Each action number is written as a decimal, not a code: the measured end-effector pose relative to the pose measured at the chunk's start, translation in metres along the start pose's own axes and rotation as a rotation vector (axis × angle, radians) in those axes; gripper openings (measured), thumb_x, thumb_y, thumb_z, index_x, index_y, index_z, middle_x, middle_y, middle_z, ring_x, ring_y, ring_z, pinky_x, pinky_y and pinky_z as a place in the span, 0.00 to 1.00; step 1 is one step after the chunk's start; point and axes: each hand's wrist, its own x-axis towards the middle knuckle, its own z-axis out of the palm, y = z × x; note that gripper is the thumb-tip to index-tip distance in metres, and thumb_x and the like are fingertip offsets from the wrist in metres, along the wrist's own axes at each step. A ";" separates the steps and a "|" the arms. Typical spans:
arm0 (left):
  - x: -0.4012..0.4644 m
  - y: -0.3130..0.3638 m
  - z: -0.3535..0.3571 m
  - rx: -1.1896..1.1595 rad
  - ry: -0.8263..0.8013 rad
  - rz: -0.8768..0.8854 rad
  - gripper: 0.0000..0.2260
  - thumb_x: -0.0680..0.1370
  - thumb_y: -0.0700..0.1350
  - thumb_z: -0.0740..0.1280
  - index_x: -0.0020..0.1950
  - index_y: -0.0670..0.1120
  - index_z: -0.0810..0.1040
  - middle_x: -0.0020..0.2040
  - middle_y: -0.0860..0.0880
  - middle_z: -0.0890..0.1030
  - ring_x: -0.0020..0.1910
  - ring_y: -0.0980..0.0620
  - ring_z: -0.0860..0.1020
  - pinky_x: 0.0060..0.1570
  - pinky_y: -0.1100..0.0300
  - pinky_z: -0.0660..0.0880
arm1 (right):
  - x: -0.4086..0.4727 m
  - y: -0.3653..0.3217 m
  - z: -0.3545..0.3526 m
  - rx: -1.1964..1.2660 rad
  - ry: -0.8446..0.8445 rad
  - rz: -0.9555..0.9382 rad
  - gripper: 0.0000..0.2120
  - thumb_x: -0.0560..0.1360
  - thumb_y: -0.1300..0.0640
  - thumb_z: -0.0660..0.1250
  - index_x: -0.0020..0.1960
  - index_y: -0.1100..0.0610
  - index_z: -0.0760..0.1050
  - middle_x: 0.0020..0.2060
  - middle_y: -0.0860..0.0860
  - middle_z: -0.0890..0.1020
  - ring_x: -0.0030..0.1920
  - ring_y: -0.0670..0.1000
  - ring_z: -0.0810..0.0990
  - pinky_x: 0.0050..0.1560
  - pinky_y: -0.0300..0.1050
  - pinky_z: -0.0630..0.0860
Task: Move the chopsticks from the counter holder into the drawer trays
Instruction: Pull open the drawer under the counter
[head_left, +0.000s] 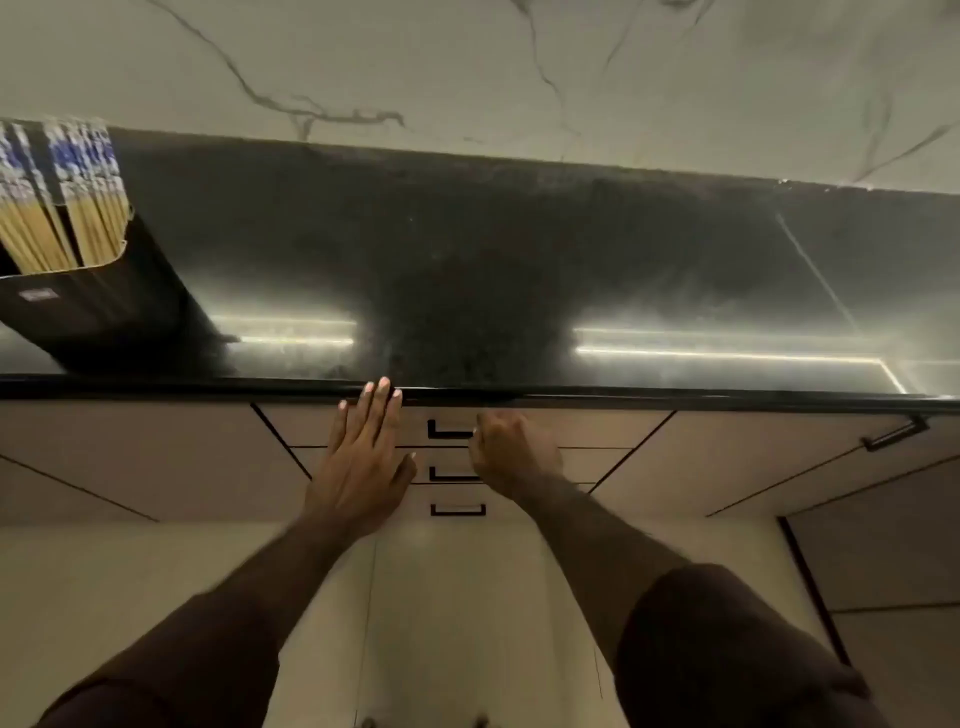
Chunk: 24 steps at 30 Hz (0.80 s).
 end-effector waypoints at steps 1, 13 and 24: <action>-0.004 -0.002 0.004 0.013 -0.006 -0.003 0.32 0.80 0.57 0.49 0.78 0.40 0.47 0.79 0.41 0.47 0.78 0.44 0.45 0.75 0.46 0.46 | 0.003 -0.001 0.005 -0.017 -0.066 0.038 0.10 0.80 0.51 0.59 0.56 0.53 0.74 0.45 0.53 0.79 0.40 0.51 0.77 0.35 0.44 0.71; -0.020 -0.026 0.045 0.014 -0.100 -0.040 0.33 0.79 0.59 0.46 0.78 0.42 0.42 0.79 0.43 0.45 0.78 0.46 0.44 0.75 0.49 0.42 | 0.030 -0.001 0.043 0.007 -0.553 0.253 0.29 0.82 0.52 0.57 0.79 0.56 0.51 0.77 0.57 0.58 0.77 0.57 0.57 0.77 0.55 0.56; -0.035 -0.034 0.058 -0.026 -0.108 -0.067 0.34 0.78 0.60 0.43 0.78 0.43 0.38 0.79 0.45 0.39 0.78 0.49 0.37 0.75 0.51 0.37 | 0.021 -0.001 0.056 -0.048 -0.460 0.261 0.24 0.81 0.57 0.58 0.76 0.59 0.58 0.72 0.58 0.67 0.72 0.57 0.65 0.73 0.52 0.64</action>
